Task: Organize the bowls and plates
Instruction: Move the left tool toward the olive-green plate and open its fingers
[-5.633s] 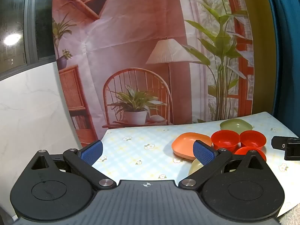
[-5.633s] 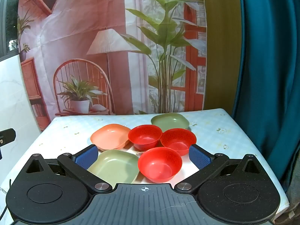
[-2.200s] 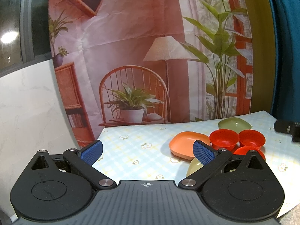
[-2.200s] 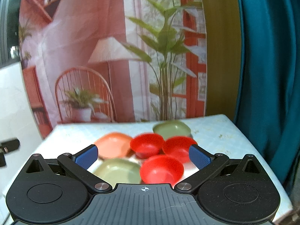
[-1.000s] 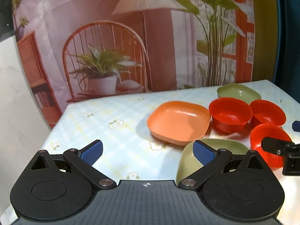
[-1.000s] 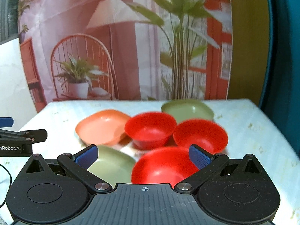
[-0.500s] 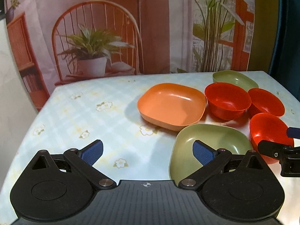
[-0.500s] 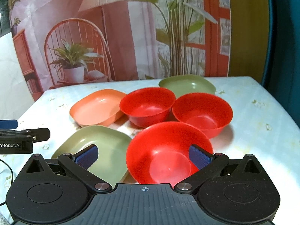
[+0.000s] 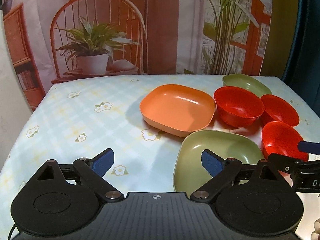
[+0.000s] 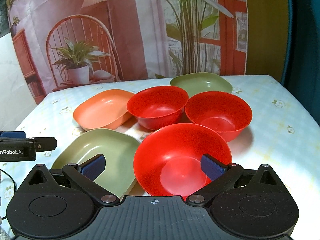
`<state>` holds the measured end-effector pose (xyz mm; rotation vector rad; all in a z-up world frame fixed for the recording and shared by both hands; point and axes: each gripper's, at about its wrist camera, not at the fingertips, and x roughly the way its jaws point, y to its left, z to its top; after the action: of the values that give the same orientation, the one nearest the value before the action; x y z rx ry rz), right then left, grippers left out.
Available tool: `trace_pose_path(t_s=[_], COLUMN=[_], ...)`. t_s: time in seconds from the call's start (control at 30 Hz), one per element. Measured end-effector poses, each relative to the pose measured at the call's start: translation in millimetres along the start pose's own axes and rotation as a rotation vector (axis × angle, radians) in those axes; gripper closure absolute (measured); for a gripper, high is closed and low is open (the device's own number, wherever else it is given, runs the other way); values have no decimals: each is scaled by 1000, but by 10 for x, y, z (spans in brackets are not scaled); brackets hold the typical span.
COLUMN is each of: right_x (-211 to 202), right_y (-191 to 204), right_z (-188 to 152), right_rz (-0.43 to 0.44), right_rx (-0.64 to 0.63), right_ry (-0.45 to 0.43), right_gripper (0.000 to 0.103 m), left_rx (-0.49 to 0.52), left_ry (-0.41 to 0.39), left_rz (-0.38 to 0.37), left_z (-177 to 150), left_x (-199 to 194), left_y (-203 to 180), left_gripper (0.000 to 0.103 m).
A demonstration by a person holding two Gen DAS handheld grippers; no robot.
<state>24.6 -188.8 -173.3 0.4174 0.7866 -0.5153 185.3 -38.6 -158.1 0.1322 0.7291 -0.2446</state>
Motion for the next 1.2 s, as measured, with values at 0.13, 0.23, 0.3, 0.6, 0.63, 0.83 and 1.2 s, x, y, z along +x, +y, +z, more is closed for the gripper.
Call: trace_pose_path(t_s=[0.13, 0.23, 0.3, 0.6, 0.63, 0.83, 1.2], right_x=[0, 1, 0, -6, 2, 8, -39], right_y=[-31, -58, -71, -6, 2, 10, 25], right_z=[-9, -16, -26, -87, -98, -111, -32], right_rz=[-6, -4, -4, 17, 19, 21, 29], right_rx=[14, 29, 32, -10, -10, -10, -32], right_ry=[4, 7, 9, 36, 42, 47, 8], right_gripper=[2, 2, 2, 12, 14, 21, 24], left_rx=[-3, -9, -8, -10, -10, -17, 0], left_ry=[-2, 8, 11, 41, 49, 94, 172], left_rz=[-4, -13, -11, -45, -55, -107, -87], left_z=[1, -1, -10, -65, -73, -126, -203], left_x=[-8, -9, -11, -1, 14, 110, 262], left_y=[4, 9, 11, 40, 41, 38, 38], left_gripper=[7, 7, 7, 15, 17, 27, 63])
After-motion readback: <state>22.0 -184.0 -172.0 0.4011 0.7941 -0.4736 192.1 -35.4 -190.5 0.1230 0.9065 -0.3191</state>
